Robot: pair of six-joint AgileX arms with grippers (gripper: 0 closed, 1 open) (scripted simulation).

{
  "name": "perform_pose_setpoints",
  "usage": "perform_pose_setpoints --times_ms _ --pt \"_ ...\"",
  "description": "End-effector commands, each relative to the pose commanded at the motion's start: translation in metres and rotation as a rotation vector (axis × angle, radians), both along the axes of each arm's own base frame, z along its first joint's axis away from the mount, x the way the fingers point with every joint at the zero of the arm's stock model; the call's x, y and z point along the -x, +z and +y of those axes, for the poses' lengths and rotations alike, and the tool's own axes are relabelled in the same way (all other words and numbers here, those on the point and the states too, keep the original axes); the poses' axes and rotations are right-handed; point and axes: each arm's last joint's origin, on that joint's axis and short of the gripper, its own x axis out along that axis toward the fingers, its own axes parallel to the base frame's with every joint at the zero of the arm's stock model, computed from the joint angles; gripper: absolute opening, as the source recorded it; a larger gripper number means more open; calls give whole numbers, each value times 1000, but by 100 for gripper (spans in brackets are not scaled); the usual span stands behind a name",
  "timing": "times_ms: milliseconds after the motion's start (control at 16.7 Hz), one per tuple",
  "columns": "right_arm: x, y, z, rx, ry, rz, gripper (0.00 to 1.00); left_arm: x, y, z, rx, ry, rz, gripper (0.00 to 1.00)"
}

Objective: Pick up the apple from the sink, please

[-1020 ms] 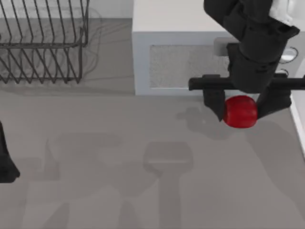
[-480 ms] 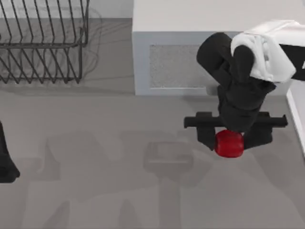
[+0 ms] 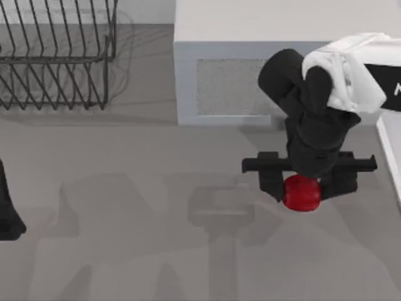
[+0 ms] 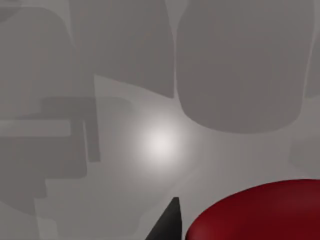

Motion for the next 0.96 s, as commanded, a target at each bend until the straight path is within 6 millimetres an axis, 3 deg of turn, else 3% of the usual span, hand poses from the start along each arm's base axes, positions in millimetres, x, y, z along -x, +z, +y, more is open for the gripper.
perform_pose_setpoints --times_ms 600,960 --pt "0 0 0 0 0 0 98 0 0 0 0 0 0 100" --pt "0 0 0 0 0 0 100 0 0 0 0 0 0 100"
